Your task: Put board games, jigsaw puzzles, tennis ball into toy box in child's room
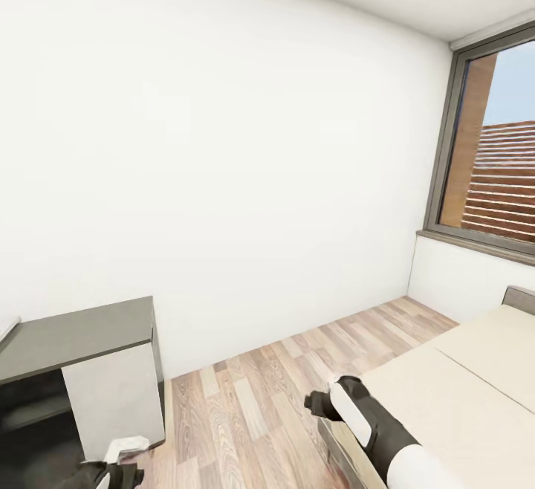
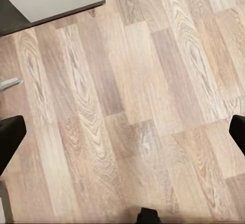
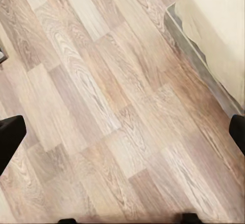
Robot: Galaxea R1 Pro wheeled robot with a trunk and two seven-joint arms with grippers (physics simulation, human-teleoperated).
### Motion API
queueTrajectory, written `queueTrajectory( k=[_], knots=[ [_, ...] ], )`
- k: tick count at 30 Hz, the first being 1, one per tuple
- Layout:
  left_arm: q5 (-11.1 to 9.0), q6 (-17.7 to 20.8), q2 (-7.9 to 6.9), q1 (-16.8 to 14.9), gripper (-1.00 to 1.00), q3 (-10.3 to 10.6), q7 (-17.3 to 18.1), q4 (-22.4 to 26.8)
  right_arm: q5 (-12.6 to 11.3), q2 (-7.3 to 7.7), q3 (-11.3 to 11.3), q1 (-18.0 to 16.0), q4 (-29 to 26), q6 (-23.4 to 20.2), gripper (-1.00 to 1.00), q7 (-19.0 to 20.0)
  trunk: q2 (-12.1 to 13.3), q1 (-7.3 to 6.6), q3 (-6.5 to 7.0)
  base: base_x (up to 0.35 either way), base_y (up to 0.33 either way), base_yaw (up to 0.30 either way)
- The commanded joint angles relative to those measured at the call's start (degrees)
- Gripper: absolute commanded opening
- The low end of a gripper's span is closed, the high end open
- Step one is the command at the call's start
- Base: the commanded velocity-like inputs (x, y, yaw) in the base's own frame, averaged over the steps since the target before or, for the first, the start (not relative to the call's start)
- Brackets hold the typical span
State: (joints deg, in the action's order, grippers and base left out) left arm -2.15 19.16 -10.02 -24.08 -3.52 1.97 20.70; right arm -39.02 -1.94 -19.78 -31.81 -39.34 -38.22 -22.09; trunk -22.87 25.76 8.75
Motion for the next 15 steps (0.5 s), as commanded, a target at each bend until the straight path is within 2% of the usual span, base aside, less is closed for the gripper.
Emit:
queueTrajectory(
  k=[1, 4, 6, 10, 13, 15],
  knots=[
    [-0.1, -1.5, 0.05, 0.0, 1.0, -0.3, 0.2, -1.9, -0.2, -0.09, -1.7, 0.4, 1.1, 1.0, 1.0, -0.5, -0.1, 0.02, -0.02, 0.0, 0.0, 0.0],
    [0.1, -5.7, 0.05, 0.0, 1.0, -0.2, 0.2, -6.4, 0.1, -0.28, -7.5, 1.0, 2.7, 3.3, 1.0, -0.4, -0.1, 0.02, -0.02, 0.0, 0.0, 0.0],
    [0.1, -7.8, 0.02, 0.1, 1.0, -0.1, 0.1, -8.3, 0.0, -0.35, -10.2, 1.5, 3.1, 4.6, 1.0, -0.4, -0.1, 0.02, -0.02, 0.0, 0.0, 0.0],
    [0.4, -11.2, 0.14, 0.4, 1.0, 0.0, 0.0, -11.0, 0.0, -0.78, -12.1, 4.0, 3.4, 5.6, 1.0, -0.4, -0.1, 0.02, -0.02, 0.0, 0.0, 0.0],
    [0.8, -14.3, 0.13, 0.7, 1.0, 0.1, -0.5, -13.9, 0.2, -2.93, -13.0, 4.8, 4.4, 5.7, 1.0, -0.4, -0.1, 0.02, -0.15, 0.0, 0.0, 0.0],
    [0.9, -16.1, 0.16, 0.9, 1.0, 0.1, -0.6, -14.6, 0.2, -3.67, -13.8, 5.1, 6.7, 5.8, 1.0, -0.4, -0.1, 0.02, -0.31, 0.0, 0.0, 0.0]
  ],
)
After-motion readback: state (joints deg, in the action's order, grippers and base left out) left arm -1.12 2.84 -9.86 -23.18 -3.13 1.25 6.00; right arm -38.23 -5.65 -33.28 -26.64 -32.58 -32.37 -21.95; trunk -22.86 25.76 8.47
